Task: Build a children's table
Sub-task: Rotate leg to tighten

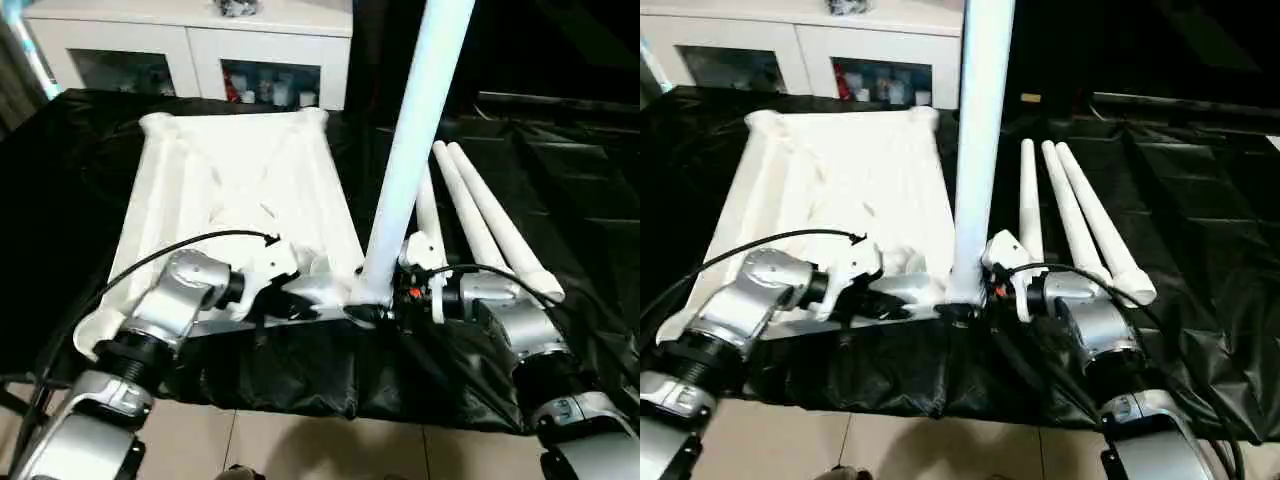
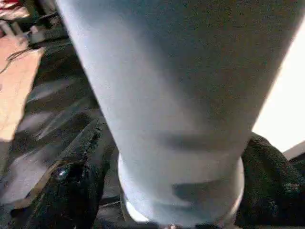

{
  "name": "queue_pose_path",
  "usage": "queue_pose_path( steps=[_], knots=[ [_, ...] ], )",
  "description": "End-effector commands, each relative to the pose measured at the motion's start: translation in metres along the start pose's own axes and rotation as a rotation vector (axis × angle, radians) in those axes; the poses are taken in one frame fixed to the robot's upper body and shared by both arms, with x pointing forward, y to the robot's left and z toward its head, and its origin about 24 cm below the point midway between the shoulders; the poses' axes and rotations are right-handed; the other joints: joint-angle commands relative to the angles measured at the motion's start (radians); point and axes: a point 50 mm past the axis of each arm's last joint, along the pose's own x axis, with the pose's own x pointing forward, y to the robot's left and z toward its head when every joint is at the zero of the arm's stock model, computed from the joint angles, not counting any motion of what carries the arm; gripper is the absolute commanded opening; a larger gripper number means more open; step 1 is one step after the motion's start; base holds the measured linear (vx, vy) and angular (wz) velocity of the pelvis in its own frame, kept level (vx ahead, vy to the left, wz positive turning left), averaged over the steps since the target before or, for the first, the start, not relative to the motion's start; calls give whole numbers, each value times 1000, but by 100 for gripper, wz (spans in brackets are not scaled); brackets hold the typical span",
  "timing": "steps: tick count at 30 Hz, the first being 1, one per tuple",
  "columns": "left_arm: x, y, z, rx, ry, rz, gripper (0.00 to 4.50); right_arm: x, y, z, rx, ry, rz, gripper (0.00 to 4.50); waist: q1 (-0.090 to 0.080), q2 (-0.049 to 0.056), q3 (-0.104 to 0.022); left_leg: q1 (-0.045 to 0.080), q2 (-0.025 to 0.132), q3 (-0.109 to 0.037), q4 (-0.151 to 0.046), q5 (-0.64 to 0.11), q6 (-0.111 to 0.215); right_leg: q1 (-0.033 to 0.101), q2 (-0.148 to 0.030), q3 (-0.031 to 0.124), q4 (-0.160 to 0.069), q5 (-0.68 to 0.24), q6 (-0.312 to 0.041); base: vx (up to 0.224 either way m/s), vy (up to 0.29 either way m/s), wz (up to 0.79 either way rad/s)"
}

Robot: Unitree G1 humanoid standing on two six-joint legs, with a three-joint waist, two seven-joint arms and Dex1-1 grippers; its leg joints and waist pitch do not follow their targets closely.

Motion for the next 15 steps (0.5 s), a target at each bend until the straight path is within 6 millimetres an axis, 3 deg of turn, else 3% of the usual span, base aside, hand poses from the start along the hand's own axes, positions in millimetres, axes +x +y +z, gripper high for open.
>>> queue_pose_path(
  steps=[1, 10, 13, 14, 15],
  knots=[
    [6, 1, 15, 45, -32, -22, 0, 16, 15, -3, -1, 38, 147, 338, -2, 1, -59, 29, 40, -13, -67, -310, 15, 32, -46, 22, -75, -215, -236, 0, 0, 0],
    [7, 3, 17, 6, -76, 13, 0, 25, 13, -3, 31, 7, 67, 281, -3, -1, -58, 28, 39, -15, -68, -318, 2, 30, -49, 23, -76, -249, -226, 0, 0, 0],
    [10, 10, 20, -34, -93, 111, 0, 31, 4, -4, 59, -15, -90, 276, -14, -2, -54, 32, 35, -18, -69, -358, -19, 23, -52, 25, -84, -323, -215, 0, 0, 0],
    [17, 16, 25, -75, -108, 219, 0, 39, -9, -6, 101, -22, -309, 276, -18, -3, -54, 30, 35, -21, -70, -371, -27, 24, -54, 25, -86, -362, -200, 0, 0, 0],
    [18, 17, 26, -83, -111, 239, 0, 41, -11, -7, 113, -24, -348, 275, -24, -2, -53, 30, 35, -21, -70, -373, -36, 21, -54, 25, -85, -367, -201, 0, 0, 0]
  ],
)
